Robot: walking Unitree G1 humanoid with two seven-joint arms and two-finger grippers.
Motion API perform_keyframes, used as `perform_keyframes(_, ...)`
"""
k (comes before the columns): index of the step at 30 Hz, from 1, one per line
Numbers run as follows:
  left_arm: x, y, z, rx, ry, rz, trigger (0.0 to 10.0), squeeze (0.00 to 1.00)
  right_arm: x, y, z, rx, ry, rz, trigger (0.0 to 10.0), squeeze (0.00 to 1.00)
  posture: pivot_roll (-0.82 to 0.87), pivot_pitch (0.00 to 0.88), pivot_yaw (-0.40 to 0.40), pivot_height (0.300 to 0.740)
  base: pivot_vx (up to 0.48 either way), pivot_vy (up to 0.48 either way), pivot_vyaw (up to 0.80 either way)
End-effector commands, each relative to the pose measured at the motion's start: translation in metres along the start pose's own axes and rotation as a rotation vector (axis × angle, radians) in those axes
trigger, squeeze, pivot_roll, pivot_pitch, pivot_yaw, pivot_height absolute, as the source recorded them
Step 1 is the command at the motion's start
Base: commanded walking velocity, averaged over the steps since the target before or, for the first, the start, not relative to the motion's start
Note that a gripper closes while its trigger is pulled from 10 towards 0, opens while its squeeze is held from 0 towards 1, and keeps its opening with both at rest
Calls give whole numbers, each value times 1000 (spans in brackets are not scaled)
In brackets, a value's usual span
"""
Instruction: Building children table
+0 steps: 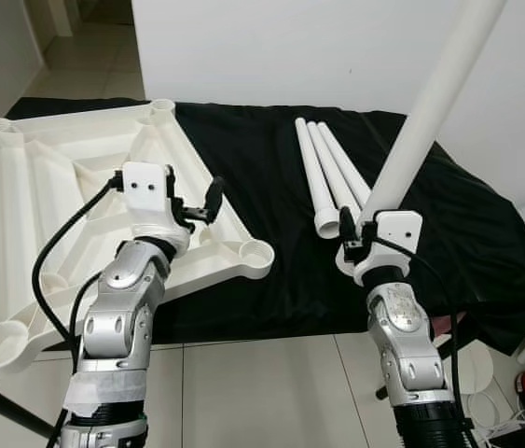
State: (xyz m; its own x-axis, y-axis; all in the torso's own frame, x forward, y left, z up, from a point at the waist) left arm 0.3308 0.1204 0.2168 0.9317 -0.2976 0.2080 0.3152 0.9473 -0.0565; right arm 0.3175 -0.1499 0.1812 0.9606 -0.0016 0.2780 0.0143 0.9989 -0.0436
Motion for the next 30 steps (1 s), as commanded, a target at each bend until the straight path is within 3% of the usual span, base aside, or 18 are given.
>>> perform_keyframes(1, 4, -5, 1, 7, 0, -29, 10000, 0, 2, -4, 1, -17, -13, -16, 10000, 0, -14, 0, -27, 740, 0, 0, -775)
perform_keyframes(8, 7, -8, 2, 12, -14, -58, 10000, 0, 5, -8, 3, -25, -41, -23, 10000, 0, -15, 0, -31, 740, 0, 0, -213)
perform_keyframes(30, 6, -1, 11, 13, -74, -26, 10000, 0, 14, 5, 0, 0, -56, 48, 10000, 0, 23, 0, -72, 740, 0, 0, 0)
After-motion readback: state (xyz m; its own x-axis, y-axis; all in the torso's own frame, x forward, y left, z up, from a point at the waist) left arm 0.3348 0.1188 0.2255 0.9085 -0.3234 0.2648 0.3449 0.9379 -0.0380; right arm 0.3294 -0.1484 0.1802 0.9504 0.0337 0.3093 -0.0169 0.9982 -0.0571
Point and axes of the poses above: a point about 5 cm out from each wrist's last joint towards the gripper, its own x axis pointing out of the wrist towards the gripper, its own z axis along the axis of the wrist's last joint, y = z × x, the point moved 2 cm from there along x, pointing out of the wrist towards the gripper, and after that the axes turned 1 degree about x, right-handed, at the moved point
